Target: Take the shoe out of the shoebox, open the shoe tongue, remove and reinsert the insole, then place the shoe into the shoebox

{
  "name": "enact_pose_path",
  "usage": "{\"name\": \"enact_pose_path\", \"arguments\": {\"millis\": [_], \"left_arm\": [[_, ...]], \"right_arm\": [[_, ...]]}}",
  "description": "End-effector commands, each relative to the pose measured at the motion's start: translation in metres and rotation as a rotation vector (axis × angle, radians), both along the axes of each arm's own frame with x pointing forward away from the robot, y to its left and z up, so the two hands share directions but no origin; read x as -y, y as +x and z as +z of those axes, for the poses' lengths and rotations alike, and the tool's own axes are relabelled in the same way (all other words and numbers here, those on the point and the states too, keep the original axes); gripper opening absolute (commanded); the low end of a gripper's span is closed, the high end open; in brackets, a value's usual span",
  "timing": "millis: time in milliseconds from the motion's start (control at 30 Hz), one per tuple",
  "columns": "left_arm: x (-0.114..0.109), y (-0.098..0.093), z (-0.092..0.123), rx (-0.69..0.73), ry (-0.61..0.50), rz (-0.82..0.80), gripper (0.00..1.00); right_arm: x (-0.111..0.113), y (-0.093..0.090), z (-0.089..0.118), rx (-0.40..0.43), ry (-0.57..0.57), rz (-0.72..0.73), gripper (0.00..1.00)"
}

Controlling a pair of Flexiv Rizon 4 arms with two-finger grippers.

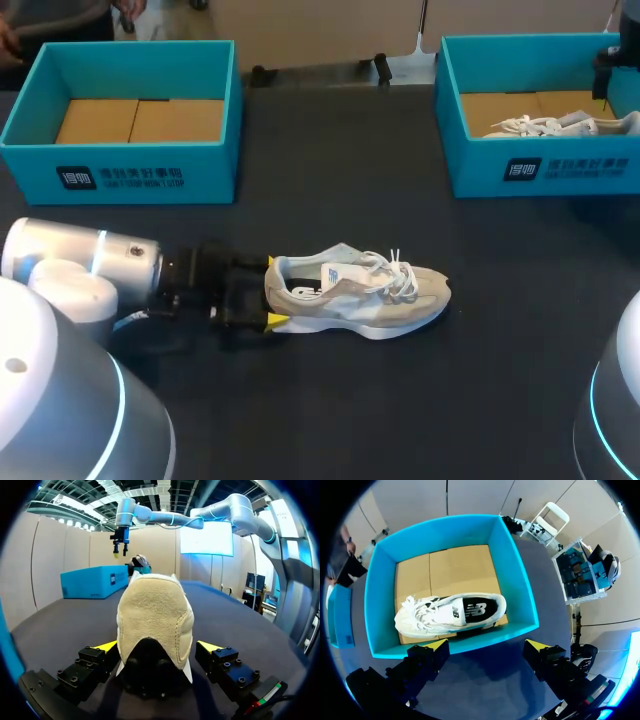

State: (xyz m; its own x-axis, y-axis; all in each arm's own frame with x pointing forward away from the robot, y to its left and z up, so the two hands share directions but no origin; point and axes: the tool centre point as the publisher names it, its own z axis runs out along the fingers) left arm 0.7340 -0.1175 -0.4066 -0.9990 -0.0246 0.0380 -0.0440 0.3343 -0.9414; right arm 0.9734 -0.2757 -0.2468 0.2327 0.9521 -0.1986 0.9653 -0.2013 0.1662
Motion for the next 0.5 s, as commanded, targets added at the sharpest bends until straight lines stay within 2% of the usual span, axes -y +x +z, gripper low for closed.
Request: {"name": "enact_pose_path", "arguments": {"millis": [33,500], "left_arm": [[0.007,0.001,-0.005,-0.003,0.0,-0.002,1.0],[0.019,0.003,-0.017,-0.008,0.013,0.014,1.0]], "right_arm": [[0.0,-0.001,0.0,0.002,0.0,0.0,1.0],[0.0,-0.001,0.0,0.002,0.0,0.0,1.0]]}}
